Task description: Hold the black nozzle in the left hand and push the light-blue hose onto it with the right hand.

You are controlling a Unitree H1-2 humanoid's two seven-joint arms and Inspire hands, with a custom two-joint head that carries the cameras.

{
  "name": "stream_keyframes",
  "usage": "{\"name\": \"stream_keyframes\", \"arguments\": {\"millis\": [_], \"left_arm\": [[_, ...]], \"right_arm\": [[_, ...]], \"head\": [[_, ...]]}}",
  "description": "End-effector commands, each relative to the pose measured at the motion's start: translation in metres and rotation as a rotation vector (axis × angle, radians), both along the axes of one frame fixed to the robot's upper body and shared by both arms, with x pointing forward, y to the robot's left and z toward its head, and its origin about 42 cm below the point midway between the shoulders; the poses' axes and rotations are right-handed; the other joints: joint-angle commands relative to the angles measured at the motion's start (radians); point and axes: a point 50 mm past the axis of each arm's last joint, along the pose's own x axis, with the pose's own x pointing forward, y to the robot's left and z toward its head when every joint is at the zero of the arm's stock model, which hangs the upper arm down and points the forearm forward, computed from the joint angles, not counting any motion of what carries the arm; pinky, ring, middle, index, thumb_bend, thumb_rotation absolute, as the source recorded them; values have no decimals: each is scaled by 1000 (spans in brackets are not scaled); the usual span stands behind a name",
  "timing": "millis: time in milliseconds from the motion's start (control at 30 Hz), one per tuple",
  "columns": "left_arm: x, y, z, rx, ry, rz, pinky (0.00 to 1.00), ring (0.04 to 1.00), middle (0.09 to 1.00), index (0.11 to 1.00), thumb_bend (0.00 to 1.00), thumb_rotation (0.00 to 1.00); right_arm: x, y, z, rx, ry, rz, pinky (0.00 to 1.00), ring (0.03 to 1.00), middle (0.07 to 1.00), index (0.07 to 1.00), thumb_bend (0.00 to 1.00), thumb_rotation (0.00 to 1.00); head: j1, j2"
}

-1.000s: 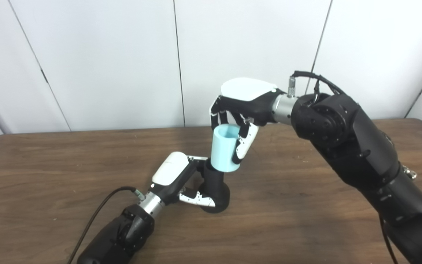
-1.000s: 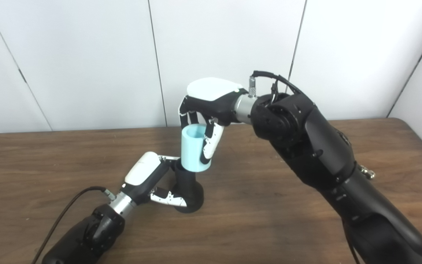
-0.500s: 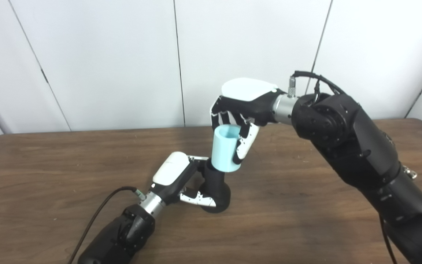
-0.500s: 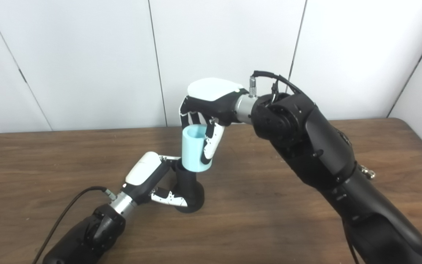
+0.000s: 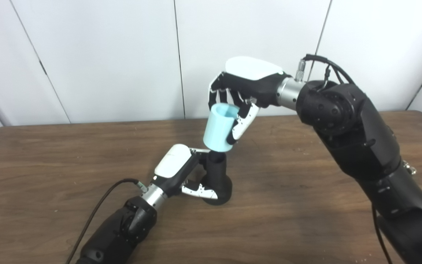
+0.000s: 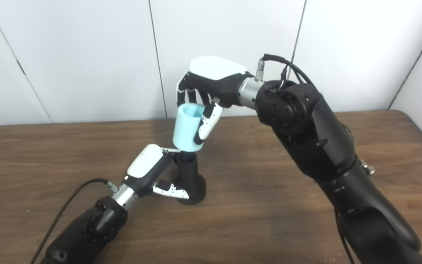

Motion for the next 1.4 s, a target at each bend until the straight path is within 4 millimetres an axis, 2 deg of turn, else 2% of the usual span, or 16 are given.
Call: {"name": "stream_keyframes", "arguments": {"millis": [0,533,600,700,800,833,967,1000,1067,1167,1367], "left_arm": [[-92,-10,-115,71,336,2,511,473,429,418,666,445],[-91,-9,-113,71,331,4,509,465,422,415,662,439],[-92,-10,-113,69,331,4,506,460,422,415,661,435],[-92,-10,-113,70,330,4,505,459,422,415,661,434],[-91,-10,-112,68,328,5,503,459,422,415,661,434],[-90,-10,-112,68,328,5,503,460,422,415,660,433],[-90,-10,-112,69,327,5,504,464,423,415,657,430],[-90,-10,-112,69,326,5,505,465,424,414,656,429],[-90,-10,-112,68,326,5,505,465,424,414,655,428],[-90,-10,-111,67,326,4,505,468,424,414,655,428],[-91,-11,-111,63,329,2,502,451,418,413,656,427]], "right_arm": [[-2,-7,36,83,-137,-24,165,246,396,511,522,0],[0,-3,28,26,-89,-27,184,263,402,515,522,0],[0,-3,29,17,-86,-25,172,248,457,489,529,0],[0,-3,30,7,-82,-24,148,225,470,483,531,0],[0,-1,28,-6,-72,-23,151,237,472,482,531,0],[1,-1,28,-8,-69,-22,160,250,439,499,526,0],[2,6,20,-21,-43,-21,181,265,404,514,523,0],[1,8,18,-25,-37,-20,176,255,444,495,528,0],[1,13,14,-36,-23,-20,161,236,464,485,530,0],[1,19,8,-56,-4,-25,138,214,470,481,532,0],[2,23,-3,-104,33,-35,146,232,472,482,532,0]], "head": [[-2,0],[-2,9],[-2,10],[-2,10],[-3,11],[-5,10],[-2,14],[-1,16],[-2,16],[-1,19],[-1,20]]}}
